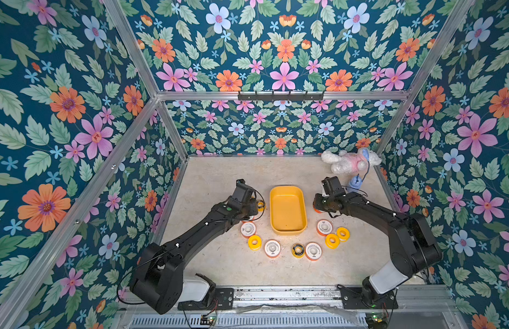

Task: Put the sealing tape into the storage box
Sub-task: Pick up the sealing tape at the center of the board, then place the sealing tape in the storage box.

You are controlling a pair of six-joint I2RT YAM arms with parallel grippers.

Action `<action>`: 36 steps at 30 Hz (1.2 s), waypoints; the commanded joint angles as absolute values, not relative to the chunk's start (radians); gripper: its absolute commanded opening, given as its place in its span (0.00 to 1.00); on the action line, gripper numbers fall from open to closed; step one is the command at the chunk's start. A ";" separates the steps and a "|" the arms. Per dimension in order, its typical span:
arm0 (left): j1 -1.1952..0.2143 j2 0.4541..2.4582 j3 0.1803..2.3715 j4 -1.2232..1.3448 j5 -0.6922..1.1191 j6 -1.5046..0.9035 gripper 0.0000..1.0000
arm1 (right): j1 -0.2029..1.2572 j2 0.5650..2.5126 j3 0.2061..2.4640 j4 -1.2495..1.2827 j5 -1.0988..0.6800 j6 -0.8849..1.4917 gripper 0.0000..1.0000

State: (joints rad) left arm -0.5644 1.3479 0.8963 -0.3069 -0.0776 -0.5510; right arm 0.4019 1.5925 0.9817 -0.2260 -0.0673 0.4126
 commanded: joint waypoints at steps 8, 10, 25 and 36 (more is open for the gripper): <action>-0.563 1.339 0.905 -0.306 -0.080 -0.546 0.55 | 0.390 1.466 0.951 -0.030 -0.247 0.449 0.25; -0.563 1.340 0.905 -0.304 -0.076 -0.547 0.55 | 0.391 1.462 0.954 -0.008 -0.282 0.448 0.25; -0.564 1.333 0.904 -0.310 -0.074 -0.543 0.55 | 0.529 1.681 1.167 -0.089 -0.273 0.358 0.26; -0.563 1.331 0.911 -0.319 -0.079 -0.536 0.55 | 0.595 1.884 1.348 -0.275 -0.081 0.315 0.27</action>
State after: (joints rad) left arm -0.5640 1.3354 0.9043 -0.3088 -0.0757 -0.5472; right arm 0.5880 1.8648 1.3281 -0.2211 -0.1543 0.3351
